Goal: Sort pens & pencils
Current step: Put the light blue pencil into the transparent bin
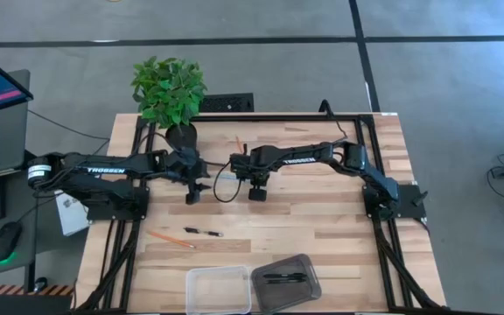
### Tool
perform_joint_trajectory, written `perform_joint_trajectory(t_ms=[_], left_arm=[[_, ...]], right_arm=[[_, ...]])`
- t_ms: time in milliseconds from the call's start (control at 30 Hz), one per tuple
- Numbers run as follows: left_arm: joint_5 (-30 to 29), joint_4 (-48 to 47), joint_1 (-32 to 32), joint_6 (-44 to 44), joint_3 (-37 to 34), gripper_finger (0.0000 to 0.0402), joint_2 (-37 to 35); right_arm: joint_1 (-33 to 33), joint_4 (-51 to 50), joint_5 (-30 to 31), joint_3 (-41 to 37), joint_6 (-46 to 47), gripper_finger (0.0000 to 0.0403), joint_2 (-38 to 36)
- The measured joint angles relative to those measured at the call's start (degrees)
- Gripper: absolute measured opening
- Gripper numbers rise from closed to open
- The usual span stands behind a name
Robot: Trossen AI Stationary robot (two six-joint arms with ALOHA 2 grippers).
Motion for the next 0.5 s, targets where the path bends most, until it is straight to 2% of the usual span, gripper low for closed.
perform_joint_trajectory(t_ms=[133, 500], left_arm=[[-0.06, -2.82, 0.02, -0.33, 0.00, 0.0181, 0.00], [-0.37, -2.47, 0.00, 1.75, 0.00, 0.0181, 0.00]], right_arm=[[0.00, 0.05, -0.39, 0.00, 0.01, 0.0028, 0.00], [0.07, -0.36, 0.63, 0.56, 1.32, 0.0028, 0.13]])
